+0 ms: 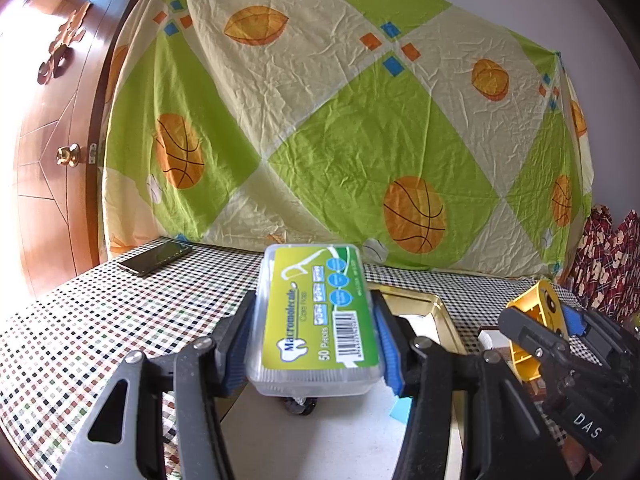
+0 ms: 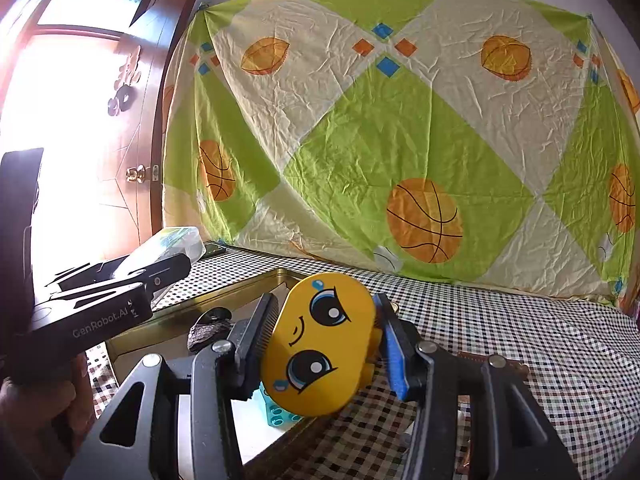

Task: Organize rigid objects
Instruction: 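Carry green box toward tray with left tool while right tool carries yellow block, then release green box into tray with left tool while right tool releases yellow block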

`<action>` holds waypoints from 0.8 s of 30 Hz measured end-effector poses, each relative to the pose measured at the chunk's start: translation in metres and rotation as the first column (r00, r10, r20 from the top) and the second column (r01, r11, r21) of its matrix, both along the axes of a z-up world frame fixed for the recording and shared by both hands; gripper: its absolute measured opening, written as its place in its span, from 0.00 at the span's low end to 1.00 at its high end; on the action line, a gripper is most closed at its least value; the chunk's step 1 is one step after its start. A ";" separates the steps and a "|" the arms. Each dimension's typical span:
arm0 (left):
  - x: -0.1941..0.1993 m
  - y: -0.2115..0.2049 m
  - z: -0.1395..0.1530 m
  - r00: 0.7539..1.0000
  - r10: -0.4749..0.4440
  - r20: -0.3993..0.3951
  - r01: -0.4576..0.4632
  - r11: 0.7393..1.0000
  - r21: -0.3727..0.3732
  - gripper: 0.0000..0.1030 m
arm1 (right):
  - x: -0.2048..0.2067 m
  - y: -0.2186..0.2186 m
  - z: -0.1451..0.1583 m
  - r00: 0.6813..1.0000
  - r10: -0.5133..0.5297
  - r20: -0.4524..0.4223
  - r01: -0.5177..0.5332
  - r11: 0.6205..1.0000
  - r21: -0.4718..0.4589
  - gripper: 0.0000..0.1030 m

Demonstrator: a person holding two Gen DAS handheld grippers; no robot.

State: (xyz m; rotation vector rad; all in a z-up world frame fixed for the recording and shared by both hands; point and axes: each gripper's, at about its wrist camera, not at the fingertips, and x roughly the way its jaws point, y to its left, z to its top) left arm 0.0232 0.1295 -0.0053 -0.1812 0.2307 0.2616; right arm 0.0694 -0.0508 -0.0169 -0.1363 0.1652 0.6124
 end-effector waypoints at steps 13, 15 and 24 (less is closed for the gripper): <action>0.000 0.009 -0.001 1.000 0.007 -0.026 -0.007 1.000 0.005 0.52 | -0.004 0.023 -0.001 0.999 0.045 0.000 -0.045 0.999 -0.028 0.49; -0.001 0.012 -0.001 1.000 0.012 -0.028 -0.011 1.000 0.006 0.52 | -0.004 0.026 -0.001 0.999 0.050 -0.002 -0.050 0.998 -0.032 0.49; 0.013 0.013 -0.003 0.995 -0.020 -0.099 0.023 0.999 0.030 0.52 | 0.009 0.039 -0.006 0.996 0.071 -0.062 -0.074 0.996 -0.055 0.49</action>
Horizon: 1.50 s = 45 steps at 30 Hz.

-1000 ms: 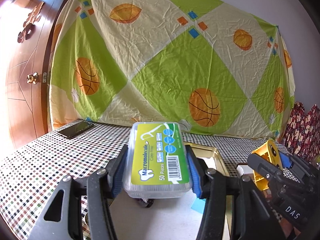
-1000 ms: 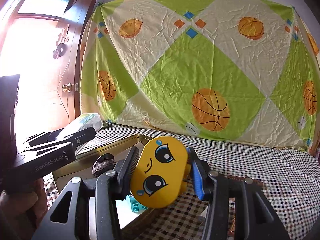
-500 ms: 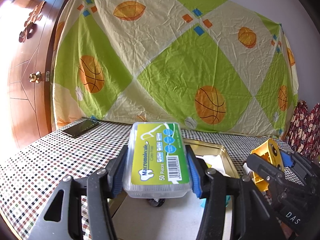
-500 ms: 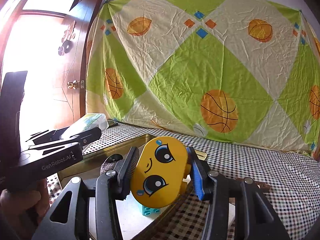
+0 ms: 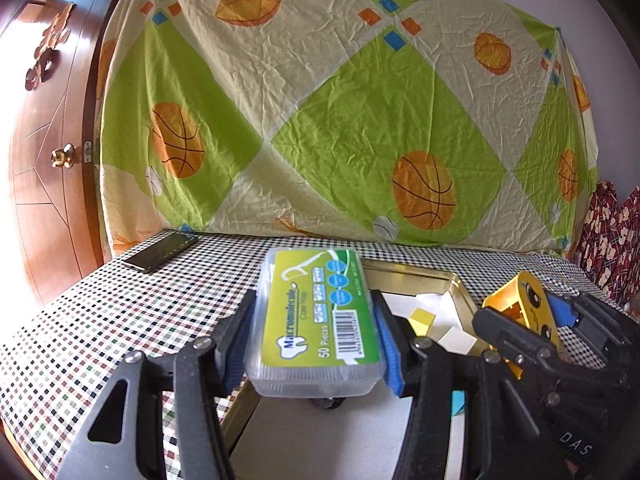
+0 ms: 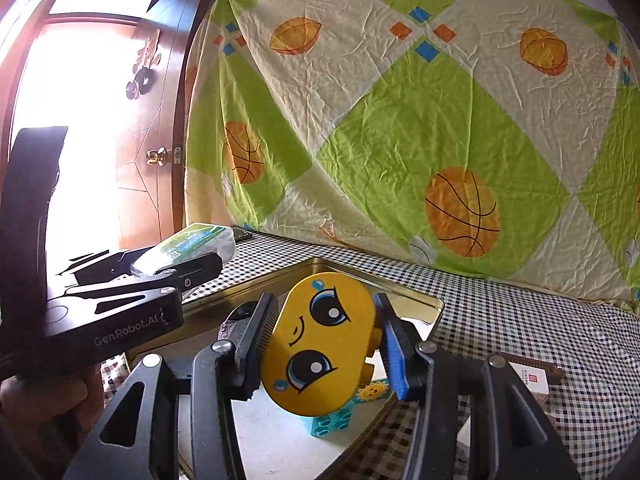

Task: Organize rigid objects
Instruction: 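Release green box into tray with left tool while right tool releases yellow block, then grasp white charger with left tool while right tool grasps copper picture frame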

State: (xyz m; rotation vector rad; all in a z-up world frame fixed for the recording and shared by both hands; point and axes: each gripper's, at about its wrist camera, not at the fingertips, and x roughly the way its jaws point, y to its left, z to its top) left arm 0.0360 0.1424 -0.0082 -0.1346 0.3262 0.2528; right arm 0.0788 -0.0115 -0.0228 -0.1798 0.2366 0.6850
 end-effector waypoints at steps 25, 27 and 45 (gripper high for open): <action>0.047 0.001 -0.008 0.973 -0.026 -0.230 0.040 0.997 0.060 0.63 | 0.089 0.030 -0.007 0.942 0.018 -0.335 -0.039 0.998 -0.055 0.54; 0.044 0.003 -0.007 0.975 -0.007 -0.221 0.022 0.998 0.066 0.75 | 0.093 0.028 -0.007 0.940 0.011 -0.341 -0.027 0.999 -0.040 0.56; 0.021 -0.075 0.014 0.987 -0.140 -0.082 0.143 0.989 0.026 0.97 | 0.080 -0.159 -0.014 0.892 -0.335 -0.305 0.351 0.936 -0.002 0.64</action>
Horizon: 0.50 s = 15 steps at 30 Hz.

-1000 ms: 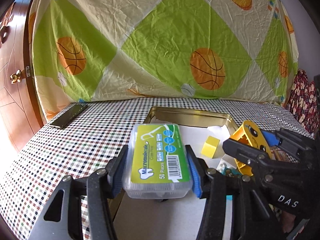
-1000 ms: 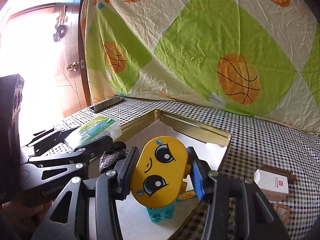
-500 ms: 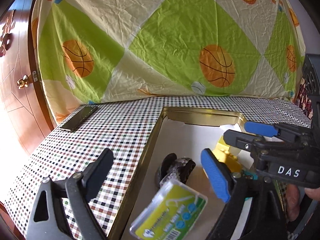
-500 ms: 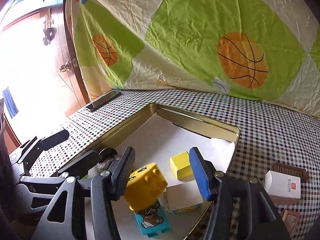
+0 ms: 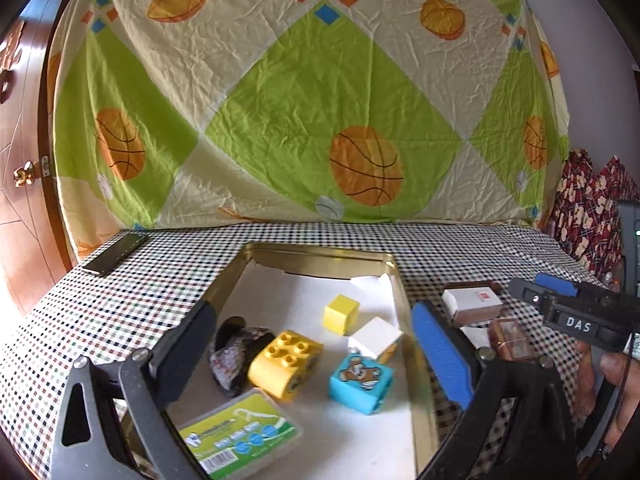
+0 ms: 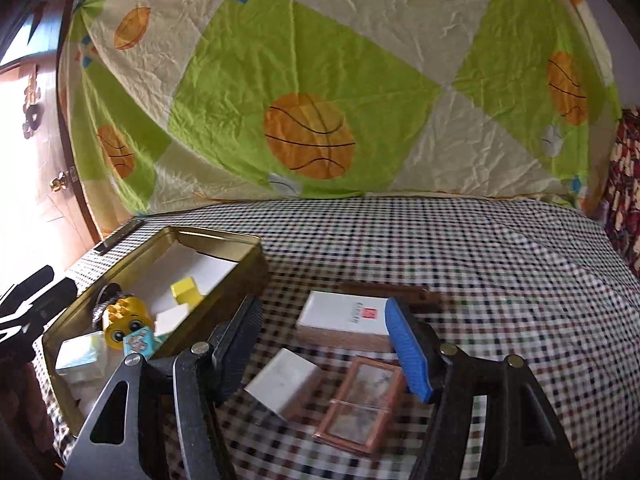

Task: Organize rigid objects
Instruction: 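Grasp white charger with left tool while right tool grasps copper picture frame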

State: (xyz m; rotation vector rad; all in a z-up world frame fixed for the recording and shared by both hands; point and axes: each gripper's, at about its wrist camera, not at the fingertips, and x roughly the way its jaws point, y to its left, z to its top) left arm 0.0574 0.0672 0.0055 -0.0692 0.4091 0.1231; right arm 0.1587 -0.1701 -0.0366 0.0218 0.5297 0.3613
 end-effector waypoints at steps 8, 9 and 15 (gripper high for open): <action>0.017 -0.082 -0.008 0.990 -0.138 -0.039 0.141 0.988 0.067 0.99 | 0.012 -0.016 -0.020 0.990 -0.027 -0.136 0.021 0.999 -0.046 0.64; 0.019 -0.088 -0.010 0.989 -0.142 -0.046 0.145 0.986 0.078 0.99 | 0.015 -0.011 -0.025 0.985 -0.012 -0.169 0.002 0.998 -0.063 0.64; 0.032 -0.099 -0.017 0.987 -0.136 -0.085 0.143 0.987 0.077 0.99 | 0.034 0.002 -0.045 0.951 0.026 -0.308 -0.060 0.993 -0.101 0.64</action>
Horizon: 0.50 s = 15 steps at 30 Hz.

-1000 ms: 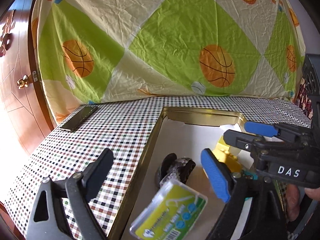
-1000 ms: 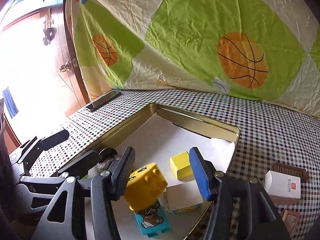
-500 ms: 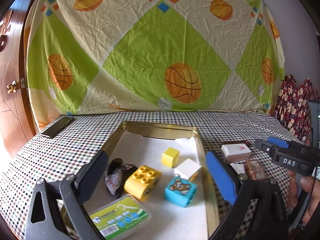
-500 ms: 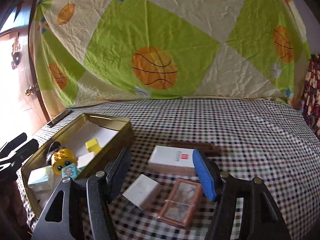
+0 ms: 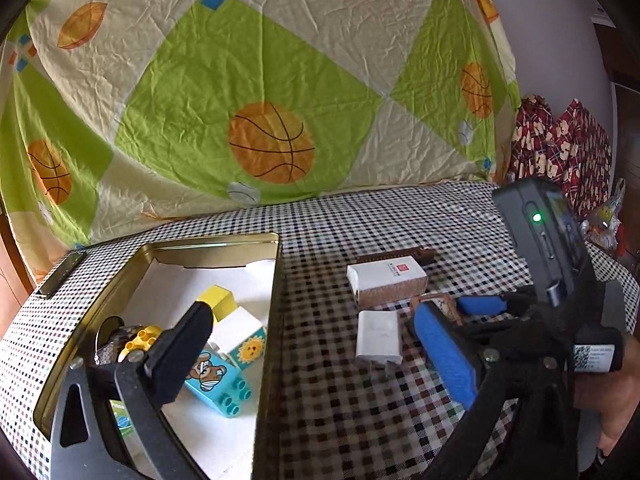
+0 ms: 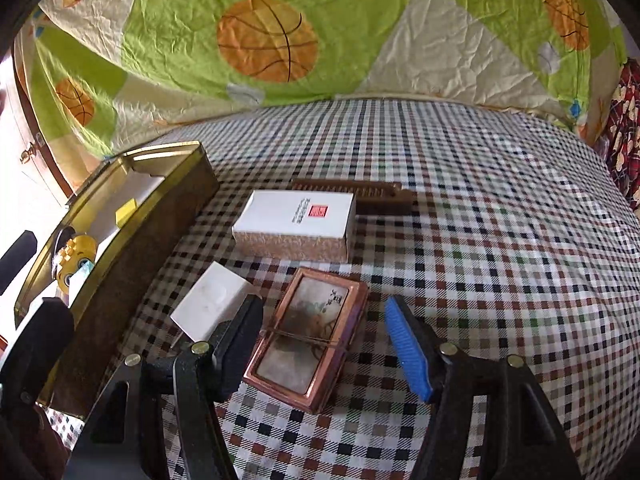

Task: Organize rigid objects
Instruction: 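Grasp white charger with left tool while right tool grasps copper picture frame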

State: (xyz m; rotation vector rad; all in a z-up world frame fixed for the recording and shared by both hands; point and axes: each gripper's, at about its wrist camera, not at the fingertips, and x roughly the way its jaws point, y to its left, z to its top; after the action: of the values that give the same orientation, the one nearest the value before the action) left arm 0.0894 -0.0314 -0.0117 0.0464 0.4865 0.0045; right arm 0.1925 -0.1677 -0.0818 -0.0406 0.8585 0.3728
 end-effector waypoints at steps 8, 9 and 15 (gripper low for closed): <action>0.005 -0.015 -0.003 0.999 -0.049 -0.013 0.049 0.998 0.032 0.99 | -0.009 -0.017 0.008 0.999 -0.013 0.053 0.014 1.000 -0.010 0.49; 0.006 -0.019 -0.004 0.998 -0.059 -0.017 0.060 0.998 0.037 0.99 | -0.011 -0.021 0.011 0.997 -0.025 0.073 0.026 1.000 -0.015 0.49; 0.017 -0.039 -0.011 0.990 -0.123 -0.067 0.127 0.990 0.054 0.92 | -0.003 -0.044 0.016 0.990 -0.096 0.108 0.098 0.995 -0.012 0.49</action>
State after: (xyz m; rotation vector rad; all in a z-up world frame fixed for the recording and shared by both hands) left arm 0.1066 -0.0702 -0.0224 0.1348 0.5465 -0.1057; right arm 0.1896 -0.2119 -0.0658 -0.0342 0.7545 0.2701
